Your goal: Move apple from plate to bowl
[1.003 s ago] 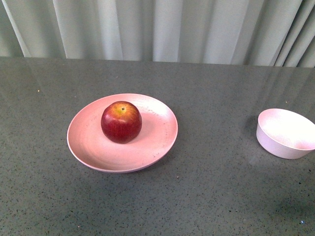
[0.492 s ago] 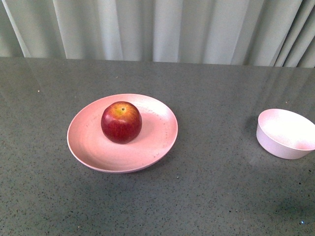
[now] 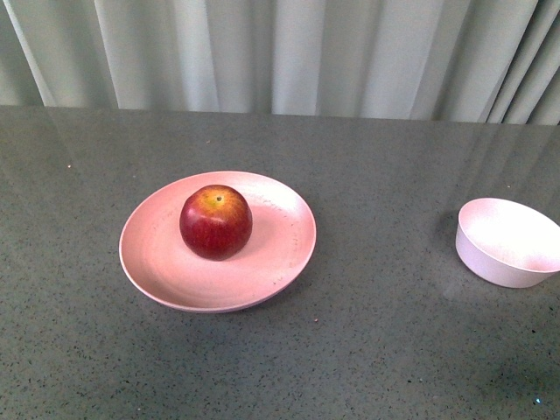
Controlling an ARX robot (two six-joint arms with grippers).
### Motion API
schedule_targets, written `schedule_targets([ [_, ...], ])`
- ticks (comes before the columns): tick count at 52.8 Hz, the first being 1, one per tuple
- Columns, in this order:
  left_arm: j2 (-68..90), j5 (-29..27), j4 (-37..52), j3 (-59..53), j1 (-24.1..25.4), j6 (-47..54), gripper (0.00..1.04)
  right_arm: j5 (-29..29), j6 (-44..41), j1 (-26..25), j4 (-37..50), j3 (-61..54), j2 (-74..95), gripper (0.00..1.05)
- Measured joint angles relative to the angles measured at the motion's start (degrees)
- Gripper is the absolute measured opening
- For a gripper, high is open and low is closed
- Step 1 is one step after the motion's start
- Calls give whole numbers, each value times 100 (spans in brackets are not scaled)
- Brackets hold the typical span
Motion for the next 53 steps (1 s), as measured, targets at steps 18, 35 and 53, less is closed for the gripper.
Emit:
schedule_targets([
  [18,0,2,0,0,0,2,96,-964,-691,-1558,2524,1460,5069,96],
  [35,0,2,0,0,0,2,96,-409,-815,-1609,3615,3008,9047,96],
  [53,0,2,0,0,0,0,96,-195,-133,-1130,3423,3893,10454,96],
])
